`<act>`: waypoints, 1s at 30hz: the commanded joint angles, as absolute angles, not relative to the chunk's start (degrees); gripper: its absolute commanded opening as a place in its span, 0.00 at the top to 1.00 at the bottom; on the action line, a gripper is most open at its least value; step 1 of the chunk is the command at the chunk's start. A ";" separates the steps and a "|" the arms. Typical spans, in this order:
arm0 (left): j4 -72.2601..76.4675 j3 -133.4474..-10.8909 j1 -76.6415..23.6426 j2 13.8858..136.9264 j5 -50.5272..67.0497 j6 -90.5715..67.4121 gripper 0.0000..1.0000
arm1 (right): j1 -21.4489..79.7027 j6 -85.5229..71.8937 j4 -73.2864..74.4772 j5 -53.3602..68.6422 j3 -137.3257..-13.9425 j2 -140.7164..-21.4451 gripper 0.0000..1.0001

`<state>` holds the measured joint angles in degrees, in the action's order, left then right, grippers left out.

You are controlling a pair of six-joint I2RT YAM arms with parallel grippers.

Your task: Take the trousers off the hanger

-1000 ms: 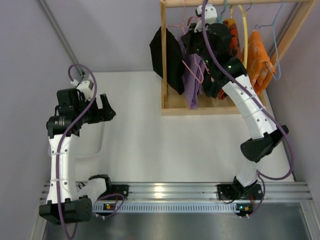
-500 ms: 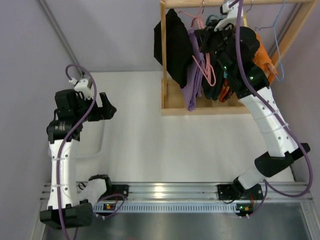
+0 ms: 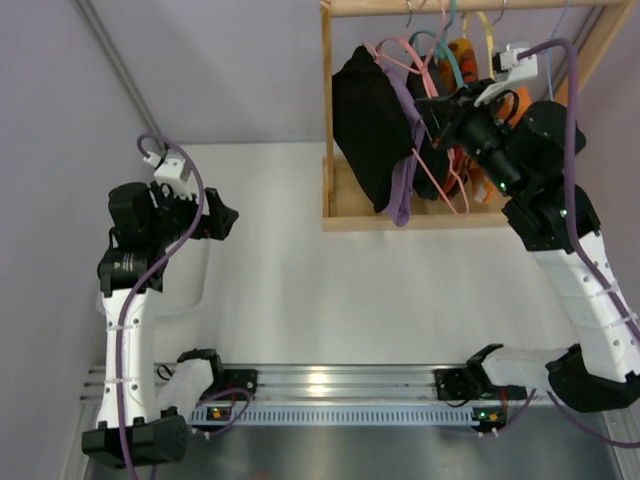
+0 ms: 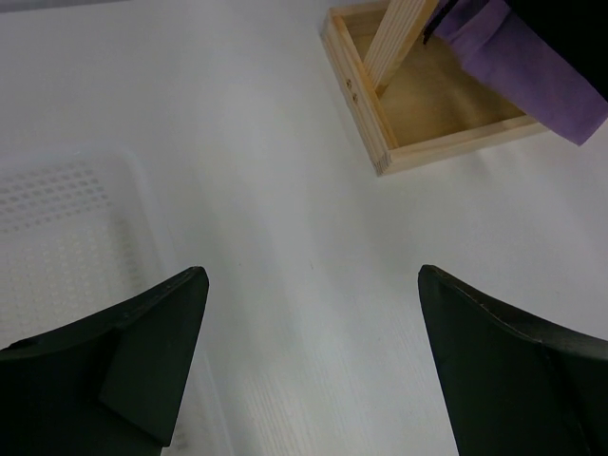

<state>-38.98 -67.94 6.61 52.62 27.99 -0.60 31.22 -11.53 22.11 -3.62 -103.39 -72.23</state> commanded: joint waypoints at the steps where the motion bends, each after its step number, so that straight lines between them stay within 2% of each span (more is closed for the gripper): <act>1: -31.38 -67.15 5.46 52.47 30.24 3.25 0.01 | 30.85 -15.11 16.52 1.58 -102.31 -64.08 1.00; 12: -31.03 -74.96 -8.34 58.62 20.75 13.01 0.01 | 30.85 -21.09 23.03 1.67 -90.63 -50.29 1.00; 22: -30.50 -79.63 -42.14 63.19 0.64 13.98 0.02 | 28.39 -30.58 23.38 6.50 -83.76 -46.76 1.00; 24: -29.80 -79.28 -46.47 64.15 -3.94 13.10 0.01 | 27.78 -31.72 21.98 6.33 -83.67 -46.93 1.00; 28: -25.85 -77.00 -62.35 65.65 -17.89 13.54 0.01 | 26.63 -33.40 20.92 5.10 -85.25 -48.42 1.00; 30: -23.12 -76.99 -65.90 67.05 -21.08 11.70 0.01 | 26.54 -33.84 21.62 3.53 -87.17 -50.00 1.00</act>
<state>-30.70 -77.10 -60.14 66.02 -9.74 13.37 27.44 -31.48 32.29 5.15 -81.80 -49.69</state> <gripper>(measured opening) 0.985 0.027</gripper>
